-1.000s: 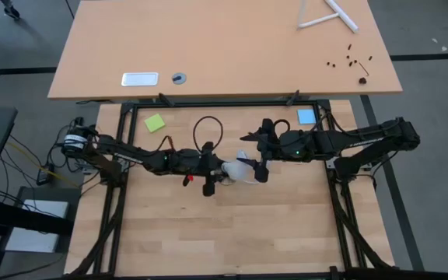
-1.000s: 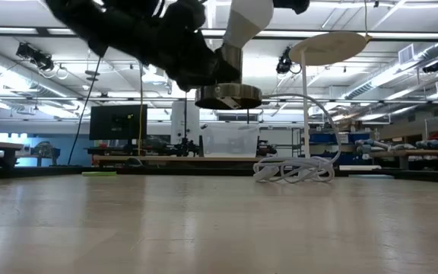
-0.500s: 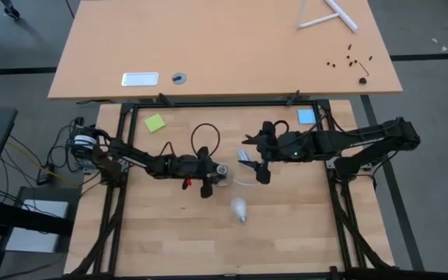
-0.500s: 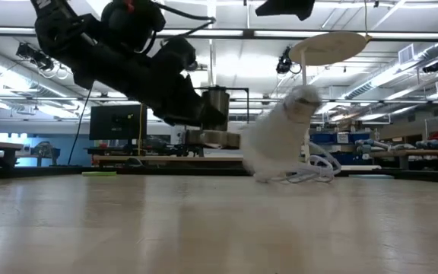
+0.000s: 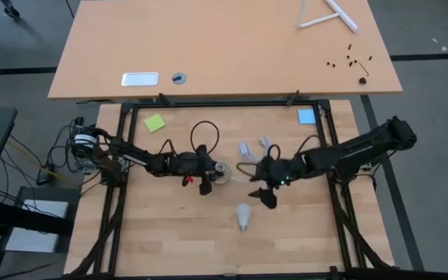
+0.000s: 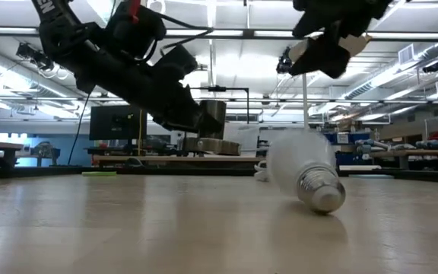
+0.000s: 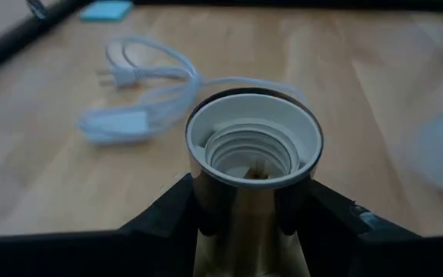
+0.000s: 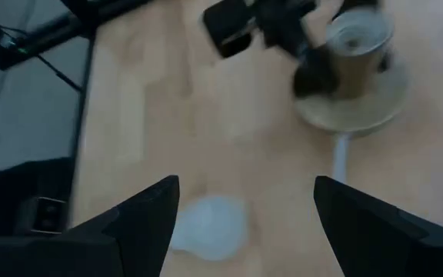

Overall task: Screw lightbulb
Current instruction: Insert the lightbulb into the lamp

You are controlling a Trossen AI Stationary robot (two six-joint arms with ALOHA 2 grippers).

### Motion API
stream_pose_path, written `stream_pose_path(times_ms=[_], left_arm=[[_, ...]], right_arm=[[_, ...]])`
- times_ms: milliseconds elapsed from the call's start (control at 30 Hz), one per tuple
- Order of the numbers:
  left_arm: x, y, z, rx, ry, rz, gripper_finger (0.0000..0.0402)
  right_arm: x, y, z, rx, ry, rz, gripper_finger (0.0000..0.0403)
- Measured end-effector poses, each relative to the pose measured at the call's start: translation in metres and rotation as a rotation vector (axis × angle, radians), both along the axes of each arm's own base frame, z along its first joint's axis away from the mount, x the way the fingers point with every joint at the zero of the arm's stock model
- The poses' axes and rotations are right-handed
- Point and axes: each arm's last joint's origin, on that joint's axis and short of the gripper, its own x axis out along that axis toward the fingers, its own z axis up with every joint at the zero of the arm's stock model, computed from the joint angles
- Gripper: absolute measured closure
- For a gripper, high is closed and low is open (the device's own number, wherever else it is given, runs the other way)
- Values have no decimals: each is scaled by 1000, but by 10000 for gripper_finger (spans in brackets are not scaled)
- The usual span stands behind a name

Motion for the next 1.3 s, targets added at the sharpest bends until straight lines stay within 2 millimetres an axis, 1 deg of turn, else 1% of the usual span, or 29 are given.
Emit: stream_pose_path(times_ms=[167, 233, 367, 533, 700, 800, 867, 1000, 1133, 1300], left_arm=[[-9, -1, -12, -48, 35, 4, 232], [-13, -1, -21, -58, 40, 11, 229], [-12, -1, -39, -95, 10, 26, 227], [-3, -1, -49, -98, -59, 26, 226], [15, 0, -59, -56, -62, 53, 225], [25, -1, -62, -52, -65, 51, 222], [29, -1, -61, -54, -69, 47, 214], [27, -1, -58, -60, -73, 49, 189], [25, -1, -56, -58, -27, 57, 162], [21, -2, -52, -50, 32, 63, 137]], right_arm=[[6, 15, -16, 43, 34, -70, 91], [9, 18, -21, 62, 54, -97, 90], [11, 24, -30, 93, 91, -126, 89], [12, 30, -35, 115, 109, -136, 89], [11, 31, -36, 155, 122, -174, 89], [13, 33, -37, 198, 125, -214, 89], [13, 38, -42, 210, 148, -225, 89], [20, 51, -50, 222, 178, -222, 89], [34, 67, -53, 217, 183, -197, 89], [51, 83, -55, 139, 216, -174, 89]])
